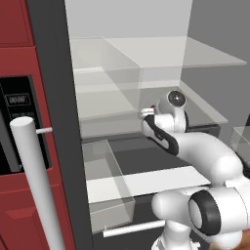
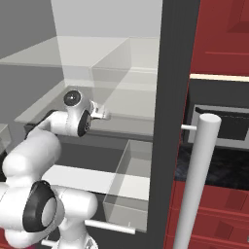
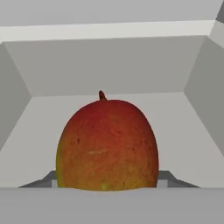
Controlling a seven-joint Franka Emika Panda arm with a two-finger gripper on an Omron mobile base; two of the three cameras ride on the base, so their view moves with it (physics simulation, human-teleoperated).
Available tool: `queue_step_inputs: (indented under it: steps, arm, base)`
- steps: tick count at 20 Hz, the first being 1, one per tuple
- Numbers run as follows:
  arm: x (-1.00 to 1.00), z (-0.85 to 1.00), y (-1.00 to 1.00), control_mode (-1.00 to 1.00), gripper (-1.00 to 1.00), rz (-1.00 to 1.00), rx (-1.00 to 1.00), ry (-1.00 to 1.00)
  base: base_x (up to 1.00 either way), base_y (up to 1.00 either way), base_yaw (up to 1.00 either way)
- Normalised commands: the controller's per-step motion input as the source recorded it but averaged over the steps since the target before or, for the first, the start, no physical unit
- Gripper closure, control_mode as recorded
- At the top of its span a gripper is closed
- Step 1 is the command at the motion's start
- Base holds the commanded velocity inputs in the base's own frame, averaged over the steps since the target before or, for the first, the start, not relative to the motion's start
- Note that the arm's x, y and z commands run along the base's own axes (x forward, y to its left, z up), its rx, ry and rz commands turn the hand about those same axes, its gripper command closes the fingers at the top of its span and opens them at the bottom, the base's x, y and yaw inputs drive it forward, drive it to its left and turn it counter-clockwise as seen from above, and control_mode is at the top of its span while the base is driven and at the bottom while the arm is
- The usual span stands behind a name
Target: Pick the kiwi and mango from the fridge and place them inside the tupperware on the counter.
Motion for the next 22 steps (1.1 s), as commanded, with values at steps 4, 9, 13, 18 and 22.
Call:
queue_step_inputs:
  steps: [4, 9, 13, 18, 22]
  arm:
    - [-1.00, 0.95, -0.10, -1.00, 1.00, 0.00, 0.00, 0.00]
    - [-1.00, 0.93, -0.01, -1.00, 1.00, 0.00, 0.00, 0.02]
    - [-1.00, 0.52, 0.00, -1.00, 1.00, 0.01, 0.00, 0.10]
    - [-1.00, 0.16, 0.00, -1.00, 1.00, 0.00, 0.00, 0.14]
    - [-1.00, 0.19, 0.00, -1.00, 1.00, 0.00, 0.00, 0.11]
  base:
    - [0.00, 0.00, 0.00]
    - [0.00, 0.00, 0.00]
    - [0.00, 0.00, 0.00]
    - [0.00, 0.00, 0.00]
    - [0.00, 0.00, 0.00]
